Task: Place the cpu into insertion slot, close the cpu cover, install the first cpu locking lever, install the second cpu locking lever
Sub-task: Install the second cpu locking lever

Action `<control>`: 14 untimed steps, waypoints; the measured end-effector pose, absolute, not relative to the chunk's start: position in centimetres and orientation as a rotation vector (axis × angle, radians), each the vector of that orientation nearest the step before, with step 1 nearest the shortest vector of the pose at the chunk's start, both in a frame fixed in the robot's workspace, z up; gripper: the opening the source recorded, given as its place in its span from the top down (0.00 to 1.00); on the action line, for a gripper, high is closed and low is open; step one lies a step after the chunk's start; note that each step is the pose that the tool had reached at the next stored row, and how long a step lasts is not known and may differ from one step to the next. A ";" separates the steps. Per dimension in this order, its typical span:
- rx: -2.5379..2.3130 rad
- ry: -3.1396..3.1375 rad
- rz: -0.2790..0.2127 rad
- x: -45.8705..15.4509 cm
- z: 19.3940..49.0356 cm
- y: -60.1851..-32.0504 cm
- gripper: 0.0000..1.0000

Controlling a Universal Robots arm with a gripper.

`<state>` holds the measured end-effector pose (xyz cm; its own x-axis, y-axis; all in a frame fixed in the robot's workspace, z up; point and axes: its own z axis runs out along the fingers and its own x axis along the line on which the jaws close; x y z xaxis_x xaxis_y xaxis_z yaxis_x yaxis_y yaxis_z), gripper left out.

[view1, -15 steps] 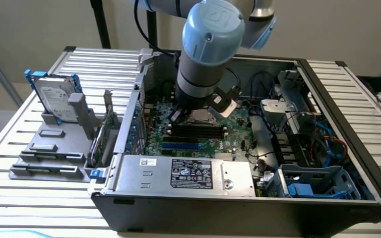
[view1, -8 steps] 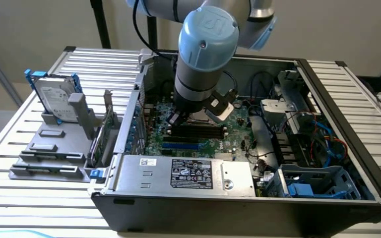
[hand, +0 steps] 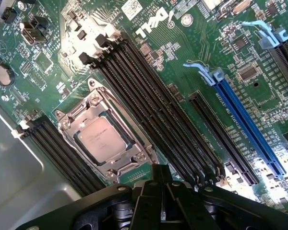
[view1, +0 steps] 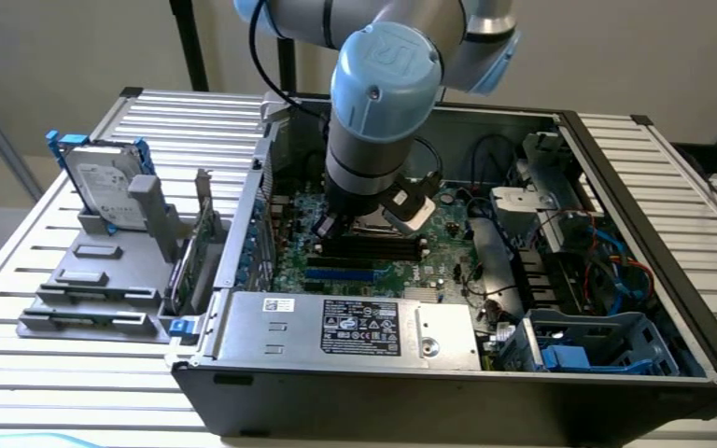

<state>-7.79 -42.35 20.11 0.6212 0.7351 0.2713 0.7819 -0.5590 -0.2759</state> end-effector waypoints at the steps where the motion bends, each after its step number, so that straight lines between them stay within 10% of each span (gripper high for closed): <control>1: -2.479 -1.213 -0.177 -7.8 20.0 -42.3 0.89; 14: -2.479 -1.218 -0.187 -8.2 19.1 -41.4 0.89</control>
